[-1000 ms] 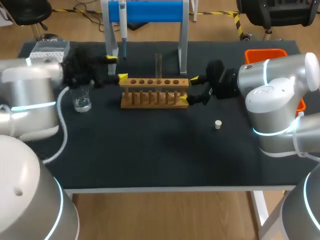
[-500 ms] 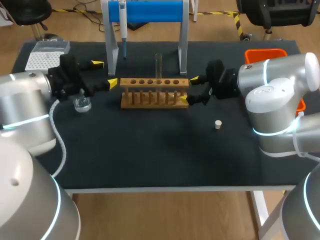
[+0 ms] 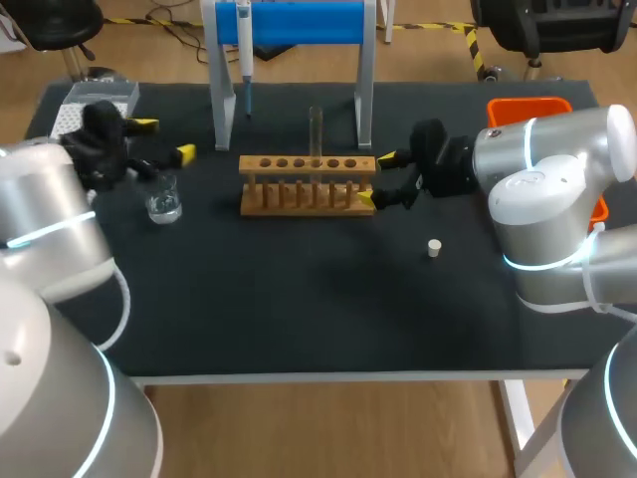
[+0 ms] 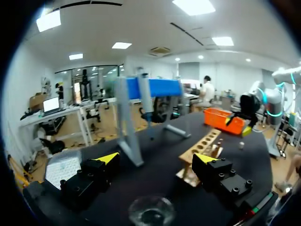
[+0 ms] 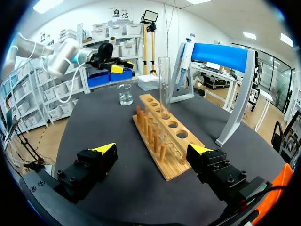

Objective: Invert the test tube, pick up the pipette, mount the tip to pipette, aspirate from beaker and dispense into the tube, eject the tip, return the pipette, and cap with the stopper.

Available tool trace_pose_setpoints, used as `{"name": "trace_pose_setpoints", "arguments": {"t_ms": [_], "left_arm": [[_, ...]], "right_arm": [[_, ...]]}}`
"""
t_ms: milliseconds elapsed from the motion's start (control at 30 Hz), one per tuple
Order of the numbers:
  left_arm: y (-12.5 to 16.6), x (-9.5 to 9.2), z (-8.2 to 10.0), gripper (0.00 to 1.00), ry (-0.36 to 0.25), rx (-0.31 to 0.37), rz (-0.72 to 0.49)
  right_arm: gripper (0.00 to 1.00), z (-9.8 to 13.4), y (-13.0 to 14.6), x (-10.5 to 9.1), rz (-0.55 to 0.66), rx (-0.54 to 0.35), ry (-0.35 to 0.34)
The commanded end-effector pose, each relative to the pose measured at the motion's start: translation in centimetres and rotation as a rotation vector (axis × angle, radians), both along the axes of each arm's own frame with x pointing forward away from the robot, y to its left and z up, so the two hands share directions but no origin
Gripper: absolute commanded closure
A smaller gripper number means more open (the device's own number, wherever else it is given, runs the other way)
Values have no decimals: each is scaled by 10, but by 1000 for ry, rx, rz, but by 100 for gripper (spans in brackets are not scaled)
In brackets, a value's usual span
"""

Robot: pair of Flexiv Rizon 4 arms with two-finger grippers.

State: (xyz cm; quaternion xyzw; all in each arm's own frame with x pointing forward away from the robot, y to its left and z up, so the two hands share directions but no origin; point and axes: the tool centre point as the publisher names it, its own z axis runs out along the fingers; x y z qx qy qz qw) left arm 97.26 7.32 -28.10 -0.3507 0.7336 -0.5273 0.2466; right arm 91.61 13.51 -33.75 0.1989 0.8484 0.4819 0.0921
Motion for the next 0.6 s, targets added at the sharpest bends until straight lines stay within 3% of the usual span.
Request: {"name": "trace_pose_setpoints", "arguments": {"t_ms": [33,333,600], "left_arm": [[38,2,2,0,-30,12,153],[112,20,-8,0,18,53,344],[145,30,-20,0,67,71,438]], "right_arm": [[0,1,-1,0,1,-1,1],[0,1,-1,0,1,-1,1],[0,1,-1,0,1,-1,1]]}}
